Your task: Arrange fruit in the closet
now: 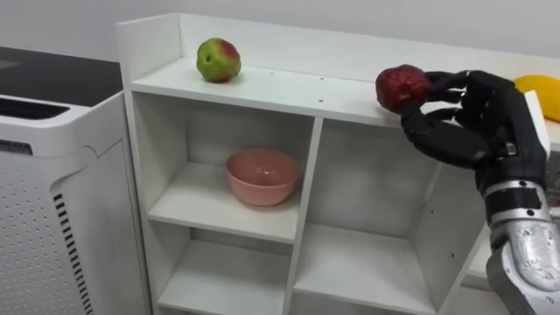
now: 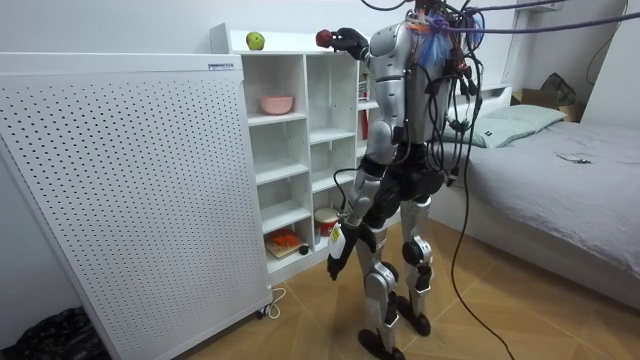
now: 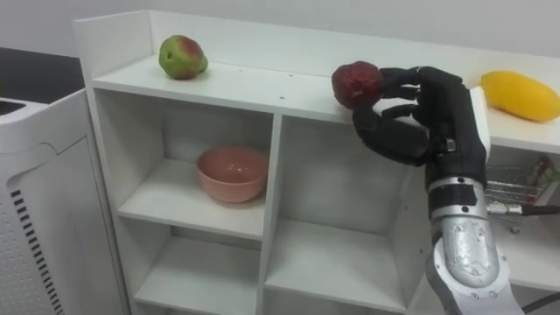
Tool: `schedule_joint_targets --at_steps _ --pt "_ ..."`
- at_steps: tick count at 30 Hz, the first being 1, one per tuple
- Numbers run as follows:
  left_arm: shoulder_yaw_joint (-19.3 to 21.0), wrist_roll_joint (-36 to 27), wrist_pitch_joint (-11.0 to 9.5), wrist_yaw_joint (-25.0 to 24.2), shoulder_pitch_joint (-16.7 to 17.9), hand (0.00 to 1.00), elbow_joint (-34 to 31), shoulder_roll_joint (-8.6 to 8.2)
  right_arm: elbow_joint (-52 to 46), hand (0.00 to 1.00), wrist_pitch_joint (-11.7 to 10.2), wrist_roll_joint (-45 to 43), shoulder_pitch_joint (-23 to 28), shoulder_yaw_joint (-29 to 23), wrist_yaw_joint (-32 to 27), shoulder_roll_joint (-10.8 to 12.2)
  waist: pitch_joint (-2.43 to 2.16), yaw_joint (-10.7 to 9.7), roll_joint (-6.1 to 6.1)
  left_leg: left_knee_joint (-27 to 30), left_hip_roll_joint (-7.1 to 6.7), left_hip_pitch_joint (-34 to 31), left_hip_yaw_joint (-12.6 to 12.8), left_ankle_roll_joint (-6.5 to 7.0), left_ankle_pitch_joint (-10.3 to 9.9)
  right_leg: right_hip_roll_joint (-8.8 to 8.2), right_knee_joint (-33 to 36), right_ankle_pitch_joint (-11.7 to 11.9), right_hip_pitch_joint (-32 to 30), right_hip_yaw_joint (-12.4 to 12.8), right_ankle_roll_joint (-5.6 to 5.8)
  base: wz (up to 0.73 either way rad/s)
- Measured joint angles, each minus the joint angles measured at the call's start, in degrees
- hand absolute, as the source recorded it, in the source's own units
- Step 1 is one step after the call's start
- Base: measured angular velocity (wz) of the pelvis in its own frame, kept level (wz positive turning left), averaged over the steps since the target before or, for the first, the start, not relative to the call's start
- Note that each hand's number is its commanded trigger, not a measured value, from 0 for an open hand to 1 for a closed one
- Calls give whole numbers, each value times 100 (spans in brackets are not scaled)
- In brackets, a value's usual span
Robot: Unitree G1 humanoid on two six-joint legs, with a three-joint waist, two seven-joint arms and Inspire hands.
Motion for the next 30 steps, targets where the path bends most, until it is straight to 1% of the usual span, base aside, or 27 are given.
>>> schedule_joint_targets --at_steps 9,14,17,19,22,24,25,28,30 --pt "-5 0 -3 1 -3 0 -4 2 6 100 22 -9 2 20 50 -1 -1 -7 -2 3 -3 0 1 1 0 -2 0 0 -11 2 0 0" --pt "-19 -3 -49 60 -4 0 -2 1 -122 100 23 -150 23 59 72 -1 -3 -34 -4 2 -1 4 2 1 0 -3 0 0 -8 5 0 0" --pt "-42 -3 -52 183 1 0 1 5 -504 100 22 -217 163 145 122 4 -3 -55 -3 1 12 13 9 1 0 -2 -3 0 5 4 0 0" --pt "-38 -3 -55 243 -6 0 1 7 -895 100 18 -204 375 149 223 12 -5 -55 -7 1 16 7 29 1 0 -2 -7 0 8 3 0 0" --pt "-35 -3 -55 251 0 0 19 8 -1233 100 11 -197 581 153 364 29 -8 -55 -1 -5 23 5 60 0 0 -3 -5 0 10 15 0 -4" --pt "-35 -3 -56 252 1 0 22 7 -1353 100 10 -193 676 153 430 42 -20 -55 13 -13 25 14 79 1 0 -3 -4 1 10 21 -1 -5" --pt "-34 -6 -57 260 1 0 26 7 -1430 100 10 -193 739 153 466 42 -37 -55 30 -16 24 18 85 1 0 -4 -2 1 10 23 -1 -4" --pt "-18 1 -58 295 0 0 34 3 -1613 100 10 -189 880 153 496 42 -66 -58 73 -47 23 58 90 1 0 2 0 1 16 57 -1 -5" --pt "20 1 -57 299 0 0 33 2 -1743 100 8 -169 983 148 496 42 -72 -64 85 -63 21 76 90 1 0 8 -2 1 23 81 -1 -2"
